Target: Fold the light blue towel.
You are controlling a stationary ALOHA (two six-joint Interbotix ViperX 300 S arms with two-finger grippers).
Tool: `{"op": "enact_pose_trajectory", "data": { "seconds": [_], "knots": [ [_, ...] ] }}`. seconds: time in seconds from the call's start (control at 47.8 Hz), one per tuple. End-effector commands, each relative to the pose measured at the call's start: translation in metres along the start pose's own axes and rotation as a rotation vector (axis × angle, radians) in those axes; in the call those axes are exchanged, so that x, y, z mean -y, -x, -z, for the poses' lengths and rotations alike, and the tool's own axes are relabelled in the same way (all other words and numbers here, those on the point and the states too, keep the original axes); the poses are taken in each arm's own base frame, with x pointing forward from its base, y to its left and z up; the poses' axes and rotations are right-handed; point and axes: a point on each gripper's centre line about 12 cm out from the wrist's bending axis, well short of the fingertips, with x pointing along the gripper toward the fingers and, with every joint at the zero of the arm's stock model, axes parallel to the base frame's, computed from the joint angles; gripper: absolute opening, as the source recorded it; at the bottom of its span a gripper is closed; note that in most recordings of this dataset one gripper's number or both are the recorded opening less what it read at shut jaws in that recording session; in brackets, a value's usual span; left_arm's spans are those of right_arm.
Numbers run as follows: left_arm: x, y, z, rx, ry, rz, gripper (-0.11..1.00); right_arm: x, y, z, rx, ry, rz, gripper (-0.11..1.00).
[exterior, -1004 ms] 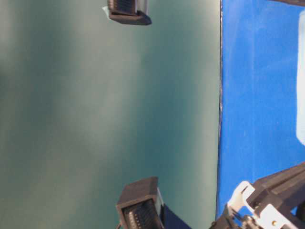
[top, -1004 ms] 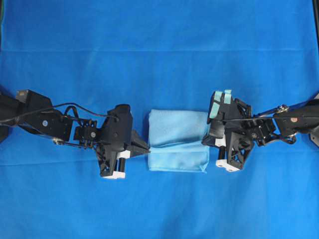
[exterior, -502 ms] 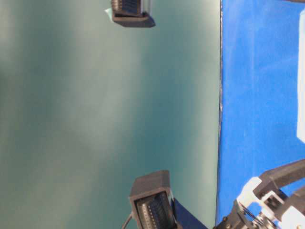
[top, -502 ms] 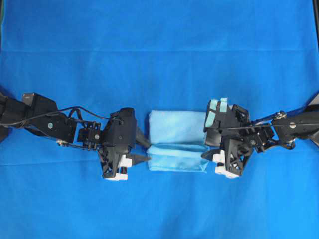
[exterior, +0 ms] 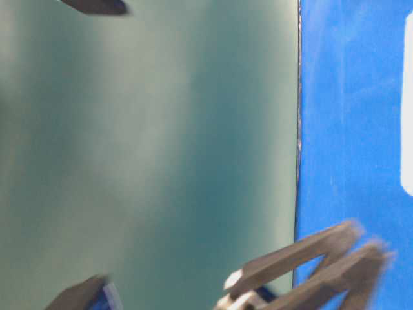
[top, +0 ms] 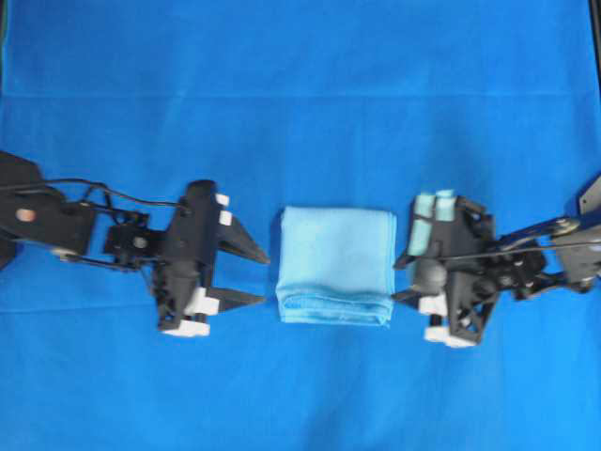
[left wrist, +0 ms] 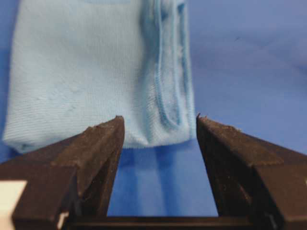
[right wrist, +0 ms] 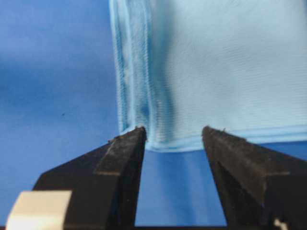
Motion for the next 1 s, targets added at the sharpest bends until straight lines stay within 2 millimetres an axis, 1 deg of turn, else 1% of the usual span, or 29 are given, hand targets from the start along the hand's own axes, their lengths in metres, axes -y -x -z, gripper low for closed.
{"op": "enact_pose_trajectory", "data": {
  "seconds": [0.0, 0.105, 0.251, 0.272, 0.376, 0.46, 0.481, 0.565, 0.69, 0.858, 0.983],
  "knots": [
    [0.002, 0.024, -0.017, 0.073, -0.006, 0.010, 0.53, 0.002, 0.024, -0.006, 0.065, 0.027, -0.012, 0.56],
    [0.000, 0.054, -0.017, 0.127, -0.002, 0.009, 0.53, 0.011, 0.049, -0.004, 0.134, 0.043, -0.018, 0.55],
    [-0.007, 0.088, -0.008, 0.192, 0.009, -0.004, 0.53, 0.027, 0.079, 0.001, 0.228, 0.043, -0.017, 0.55],
    [-0.009, 0.093, -0.006, 0.201, 0.011, -0.007, 0.53, 0.030, 0.087, 0.001, 0.252, 0.046, -0.017, 0.55],
    [-0.014, 0.119, 0.000, 0.266, 0.015, -0.018, 0.53, 0.039, 0.108, 0.004, 0.322, 0.064, -0.004, 0.55],
    [-0.016, 0.137, 0.003, 0.318, 0.012, -0.024, 0.53, 0.051, 0.120, 0.012, 0.360, 0.078, 0.029, 0.55],
    [-0.017, 0.144, 0.004, 0.339, 0.007, -0.027, 0.53, 0.053, 0.122, 0.015, 0.366, 0.079, 0.035, 0.55],
    [-0.020, 0.161, 0.011, 0.384, -0.016, -0.045, 0.53, 0.065, 0.128, 0.025, 0.394, 0.079, 0.064, 0.55],
    [-0.024, 0.178, 0.026, 0.422, -0.069, -0.074, 0.53, 0.084, 0.127, 0.047, 0.417, 0.050, 0.103, 0.55],
    [-0.029, 0.187, 0.048, 0.417, -0.088, -0.104, 0.53, 0.095, 0.121, 0.068, 0.443, 0.035, 0.102, 0.55],
    [-0.032, 0.187, 0.065, 0.408, -0.080, -0.120, 0.53, 0.095, 0.117, 0.072, 0.463, 0.039, 0.079, 0.55]
  ]
}}
